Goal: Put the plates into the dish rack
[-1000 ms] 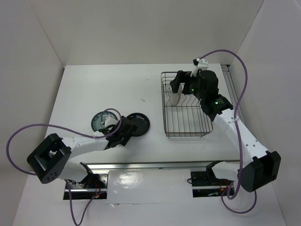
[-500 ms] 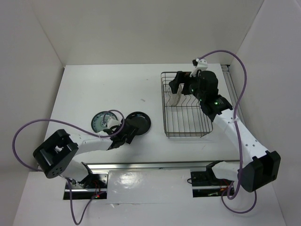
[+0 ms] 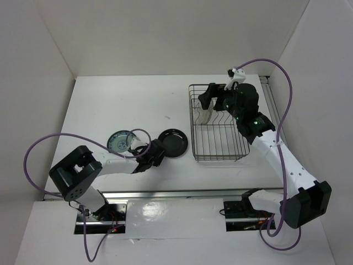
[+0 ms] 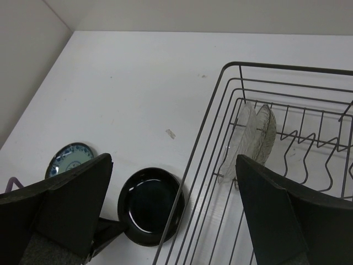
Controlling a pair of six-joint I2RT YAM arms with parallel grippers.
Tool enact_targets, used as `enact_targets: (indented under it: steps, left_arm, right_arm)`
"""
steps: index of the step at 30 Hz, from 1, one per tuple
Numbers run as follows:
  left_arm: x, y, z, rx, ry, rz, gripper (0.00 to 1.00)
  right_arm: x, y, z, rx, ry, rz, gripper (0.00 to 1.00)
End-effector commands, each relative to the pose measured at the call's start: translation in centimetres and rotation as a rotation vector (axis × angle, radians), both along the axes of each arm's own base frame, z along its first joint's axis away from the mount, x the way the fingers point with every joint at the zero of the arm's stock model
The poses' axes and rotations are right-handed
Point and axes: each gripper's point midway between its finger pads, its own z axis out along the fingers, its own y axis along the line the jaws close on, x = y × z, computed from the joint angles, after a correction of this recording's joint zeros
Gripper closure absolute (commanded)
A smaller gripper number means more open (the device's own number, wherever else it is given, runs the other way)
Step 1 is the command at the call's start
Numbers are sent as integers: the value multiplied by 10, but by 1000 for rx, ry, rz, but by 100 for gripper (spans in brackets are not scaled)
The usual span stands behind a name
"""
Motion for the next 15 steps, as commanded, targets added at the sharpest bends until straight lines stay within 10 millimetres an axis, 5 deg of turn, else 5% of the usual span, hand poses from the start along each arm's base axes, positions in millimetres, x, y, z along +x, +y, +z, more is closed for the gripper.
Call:
enact_targets:
  steps: [1, 4, 9, 15]
  left_arm:
    - [-43, 32, -48, 178, 203, -40, 100]
    - [-36, 30, -39, 197, 172, -60, 100]
    - [-14, 33, 3, 239, 8, -101, 100]
    - [13, 58, 96, 388, -217, -76, 100]
  right_arm:
    - [-6, 2, 27, 37, -88, 13, 0]
    - [-6, 2, 27, 37, -88, 13, 0]
    - [-6, 2, 23, 34, -79, 13, 0]
    - [-7, 10, 21, 41, -75, 60, 0]
